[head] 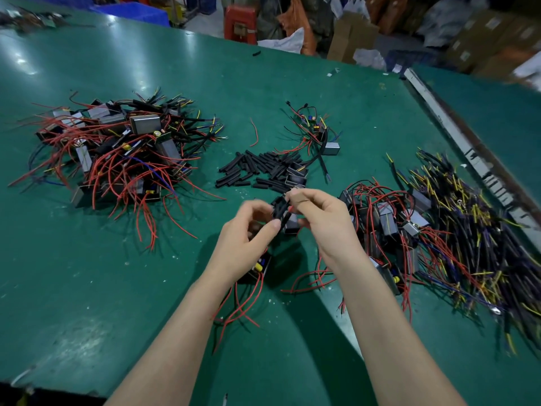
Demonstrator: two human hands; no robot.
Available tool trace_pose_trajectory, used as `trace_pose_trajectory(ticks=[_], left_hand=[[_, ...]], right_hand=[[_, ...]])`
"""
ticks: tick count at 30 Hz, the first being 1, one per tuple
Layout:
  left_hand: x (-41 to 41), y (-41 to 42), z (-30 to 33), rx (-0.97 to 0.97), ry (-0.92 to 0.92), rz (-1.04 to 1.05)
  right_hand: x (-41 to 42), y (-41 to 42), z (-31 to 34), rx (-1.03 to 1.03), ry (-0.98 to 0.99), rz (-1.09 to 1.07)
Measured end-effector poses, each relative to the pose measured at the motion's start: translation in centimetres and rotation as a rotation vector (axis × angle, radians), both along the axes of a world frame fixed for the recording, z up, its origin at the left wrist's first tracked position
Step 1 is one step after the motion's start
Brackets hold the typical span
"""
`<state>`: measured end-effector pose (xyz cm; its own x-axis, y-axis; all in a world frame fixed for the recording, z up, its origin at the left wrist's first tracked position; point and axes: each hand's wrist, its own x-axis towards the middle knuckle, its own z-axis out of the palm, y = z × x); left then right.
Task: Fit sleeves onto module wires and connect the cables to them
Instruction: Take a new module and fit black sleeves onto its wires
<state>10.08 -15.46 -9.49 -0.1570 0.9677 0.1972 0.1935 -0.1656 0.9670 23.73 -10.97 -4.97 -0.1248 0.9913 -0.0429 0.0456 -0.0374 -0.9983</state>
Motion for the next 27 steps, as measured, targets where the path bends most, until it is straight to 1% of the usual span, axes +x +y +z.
trace_pose_trajectory(ticks=[1, 2, 3, 5, 6, 12, 15, 17, 18, 20, 22, 27], left_hand=[[0.2, 0.0, 0.0, 0.008, -0.066, -0.015], [0.4, 0.1, -0.1, 0.01, -0.095, -0.028], [0.6, 0.0, 0.0, 0.021, -0.08, -0.044], [1.0, -0.2, 0.1, 0.057, 0.064, -0.062], [1.2, -0.2, 0.2, 0.067, 0.105, -0.077], [3.8, -0.8, 1.9, 0.057, 0.044, -0.279], [5.2, -0.7, 2.1, 0.056, 0.075, -0.291], [6.0, -0.6, 2.0, 0.044, 0.058, -0.25], [6.5, -0.5, 1.9, 0.04, 0.043, -0.239], [7.4, -0.4, 1.8, 0.04, 0.001, -0.236], [8.3, -0.2, 1.7, 0.031, -0.049, -0.226], [9.7, 0.3, 1.0, 0.007, -0.016, -0.176]], right_hand=[[0.1, -0.4, 0.0, 0.026, 0.005, -0.01], [0.3, -0.8, -0.1, 0.053, 0.008, -0.014], [0.5, -1.3, -0.1, 0.08, 0.003, -0.015], [0.9, -2.0, 0.0, 0.128, -0.016, -0.033], [1.2, -2.3, 0.2, 0.149, -0.028, -0.058], [3.8, -3.3, 1.8, 0.222, -0.038, -0.224], [5.9, -3.4, 2.9, 0.169, -0.1, -0.14], [7.9, -3.4, 3.6, 0.139, -0.133, -0.063], [9.0, -3.2, 4.0, 0.143, -0.148, -0.06], [11.3, -2.7, 4.4, 0.147, -0.143, -0.138], [13.8, -1.7, 4.4, 0.135, -0.153, -0.274], [19.3, -0.2, 2.8, 0.197, -0.355, -0.636]])
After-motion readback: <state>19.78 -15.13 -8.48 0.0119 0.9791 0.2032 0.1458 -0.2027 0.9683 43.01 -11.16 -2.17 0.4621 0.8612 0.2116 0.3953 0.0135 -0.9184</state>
